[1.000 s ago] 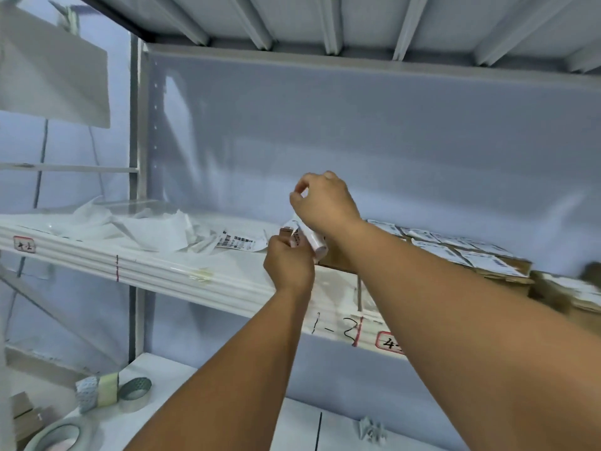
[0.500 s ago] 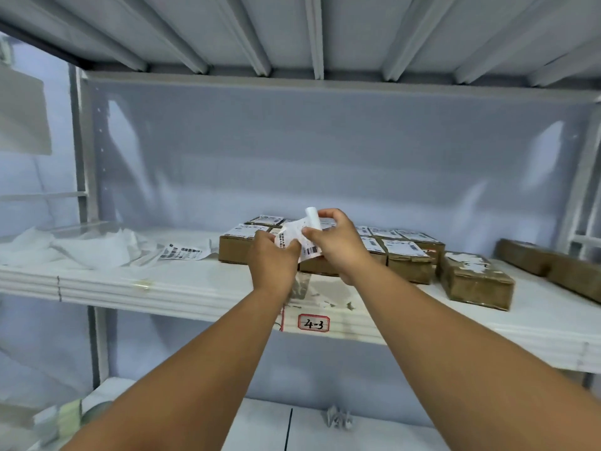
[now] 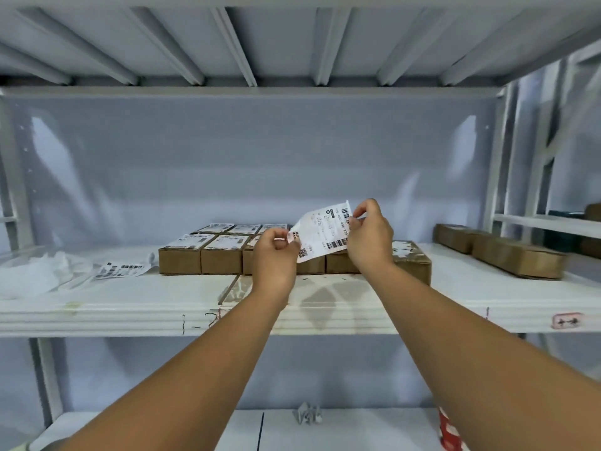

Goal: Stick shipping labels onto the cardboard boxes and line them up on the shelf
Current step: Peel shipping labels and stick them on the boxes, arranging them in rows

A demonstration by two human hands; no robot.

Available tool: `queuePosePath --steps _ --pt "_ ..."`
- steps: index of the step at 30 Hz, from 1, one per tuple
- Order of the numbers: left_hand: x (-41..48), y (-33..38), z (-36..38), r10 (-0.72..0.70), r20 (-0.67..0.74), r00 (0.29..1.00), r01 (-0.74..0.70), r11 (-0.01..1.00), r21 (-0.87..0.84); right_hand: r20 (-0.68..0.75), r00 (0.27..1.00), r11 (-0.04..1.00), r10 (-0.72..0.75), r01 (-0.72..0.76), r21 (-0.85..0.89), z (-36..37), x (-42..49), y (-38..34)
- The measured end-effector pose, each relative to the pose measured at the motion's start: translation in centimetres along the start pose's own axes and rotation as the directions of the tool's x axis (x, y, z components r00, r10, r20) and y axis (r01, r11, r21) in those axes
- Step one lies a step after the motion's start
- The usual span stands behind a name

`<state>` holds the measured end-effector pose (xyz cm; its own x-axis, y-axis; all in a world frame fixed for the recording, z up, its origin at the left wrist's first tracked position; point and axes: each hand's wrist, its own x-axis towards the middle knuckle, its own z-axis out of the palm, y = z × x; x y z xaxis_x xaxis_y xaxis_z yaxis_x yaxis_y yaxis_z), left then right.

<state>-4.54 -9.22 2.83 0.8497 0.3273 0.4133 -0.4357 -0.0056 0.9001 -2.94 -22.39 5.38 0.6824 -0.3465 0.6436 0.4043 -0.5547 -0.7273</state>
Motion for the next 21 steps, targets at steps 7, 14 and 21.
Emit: queuePosePath --steps 7,14,21 --pt "-1.8 0.8 4.8 0.003 0.024 1.000 -0.002 0.998 -0.057 -0.037 0.999 0.998 0.030 -0.032 -0.052 -3.5 1.7 1.6" --pt "-2.8 1.1 8.4 -0.040 0.029 0.999 0.043 0.990 -0.133 0.150 0.979 0.986 0.139 -0.151 0.068 -4.8 2.9 3.6" --pt "-2.5 -0.4 11.0 -0.197 0.146 0.970 0.221 0.959 -0.177 -0.082 0.991 0.981 0.109 -0.093 0.169 -6.7 5.0 6.7"
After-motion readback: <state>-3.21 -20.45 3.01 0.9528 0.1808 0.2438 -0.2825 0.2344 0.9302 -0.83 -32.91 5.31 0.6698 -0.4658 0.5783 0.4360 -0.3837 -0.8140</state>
